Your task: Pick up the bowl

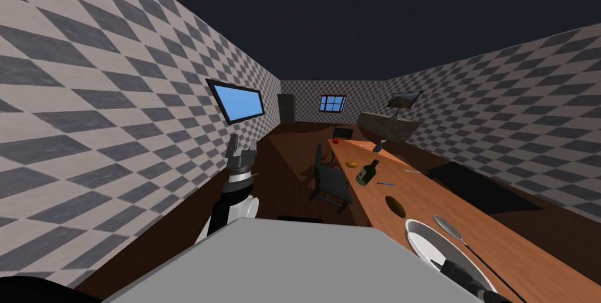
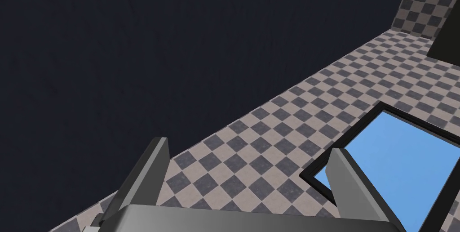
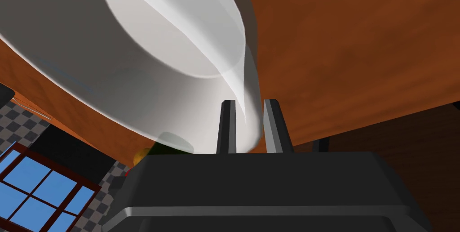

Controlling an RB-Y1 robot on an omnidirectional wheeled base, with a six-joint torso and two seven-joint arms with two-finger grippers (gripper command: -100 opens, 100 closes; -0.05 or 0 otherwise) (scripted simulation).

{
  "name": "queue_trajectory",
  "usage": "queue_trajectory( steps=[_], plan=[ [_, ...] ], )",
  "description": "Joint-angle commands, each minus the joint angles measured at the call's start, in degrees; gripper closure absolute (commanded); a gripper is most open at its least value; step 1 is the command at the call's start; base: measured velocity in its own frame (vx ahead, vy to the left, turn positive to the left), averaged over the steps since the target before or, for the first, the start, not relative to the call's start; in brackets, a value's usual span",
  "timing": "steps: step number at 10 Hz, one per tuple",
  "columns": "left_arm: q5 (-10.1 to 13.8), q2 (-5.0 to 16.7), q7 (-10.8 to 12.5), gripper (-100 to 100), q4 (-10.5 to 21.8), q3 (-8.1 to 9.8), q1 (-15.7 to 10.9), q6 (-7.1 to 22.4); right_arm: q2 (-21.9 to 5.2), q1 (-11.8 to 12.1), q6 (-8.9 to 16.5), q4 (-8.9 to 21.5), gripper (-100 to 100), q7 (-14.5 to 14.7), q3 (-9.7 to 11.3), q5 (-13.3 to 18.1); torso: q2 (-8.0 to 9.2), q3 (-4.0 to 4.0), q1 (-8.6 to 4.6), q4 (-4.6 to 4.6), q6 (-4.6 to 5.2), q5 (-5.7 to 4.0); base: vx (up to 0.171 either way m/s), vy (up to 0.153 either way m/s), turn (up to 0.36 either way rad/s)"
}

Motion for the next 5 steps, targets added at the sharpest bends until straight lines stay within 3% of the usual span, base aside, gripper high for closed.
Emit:
queue_trajectory(
  steps=[1,2,3,4,5],
  plan=[
    [0.0,0.0,0.0,0,0.0,0.00,0.0,0.0,-1.5,-2.5,-0.7,1.5,100,0.2,1.6,-0.7,0.00,0.00,0.00,0.00,0.00,0.00,0.005,0.036,-0.143],
    [0.0,0.0,0.0,0,0.0,0.00,0.0,0.0,-3.8,-4.1,-1.3,2.9,100,0.5,3.9,-2.2,-0.01,0.00,-0.01,0.01,-0.06,0.01,0.006,0.036,-0.255],
    [0.0,0.0,0.0,0,0.0,0.00,0.0,0.0,-4.0,-5.5,-1.3,2.9,100,0.5,4.4,-2.2,0.02,0.01,0.00,0.00,0.04,0.07,0.004,0.033,-0.161],
    [0.0,0.0,0.0,0,0.0,0.00,0.0,0.0,-3.4,-4.7,-1.0,2.8,100,0.3,4.0,-1.9,0.01,0.02,0.02,0.02,-0.06,0.03,0.002,0.013,-0.012],
    [0.0,0.0,0.0,0,0.0,0.00,0.0,0.0,-3.5,-4.9,-1.1,3.0,0,0.5,4.1,-1.9,0.02,0.03,-0.01,0.03,-0.08,0.03,0.000,0.000,0.000]
  ],
)
